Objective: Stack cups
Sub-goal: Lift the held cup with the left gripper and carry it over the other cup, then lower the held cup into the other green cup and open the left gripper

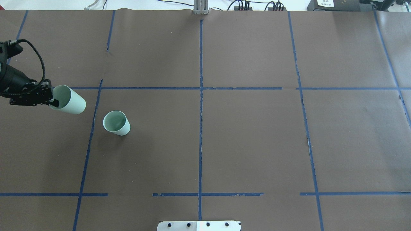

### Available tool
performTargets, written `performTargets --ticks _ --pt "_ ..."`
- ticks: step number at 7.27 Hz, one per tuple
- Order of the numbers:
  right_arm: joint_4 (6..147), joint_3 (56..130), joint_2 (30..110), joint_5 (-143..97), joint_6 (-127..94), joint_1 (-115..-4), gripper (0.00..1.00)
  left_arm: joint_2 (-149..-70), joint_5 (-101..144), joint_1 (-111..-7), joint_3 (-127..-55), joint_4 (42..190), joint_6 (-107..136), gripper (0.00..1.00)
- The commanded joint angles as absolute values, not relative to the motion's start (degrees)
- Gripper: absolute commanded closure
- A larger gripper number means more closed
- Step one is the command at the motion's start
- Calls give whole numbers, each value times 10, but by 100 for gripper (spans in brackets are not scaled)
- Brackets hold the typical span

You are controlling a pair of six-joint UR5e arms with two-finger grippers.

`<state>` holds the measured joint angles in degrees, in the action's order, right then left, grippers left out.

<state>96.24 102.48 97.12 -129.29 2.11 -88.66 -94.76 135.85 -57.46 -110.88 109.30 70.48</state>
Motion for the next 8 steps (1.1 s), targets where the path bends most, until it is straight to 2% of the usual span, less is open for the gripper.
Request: performTargets --ticks 1,4,8 --pt "962 1025 971 -1293 21 -887 0 -970 1285 -487 -1140 1084 819 100" --pt "962 1025 971 -1293 21 -887 0 -1020 1253 -462 -1136 1023 836 100" --pt "962 1025 971 -1293 21 -887 0 -1020 1243 -454 -1134 1022 835 100"
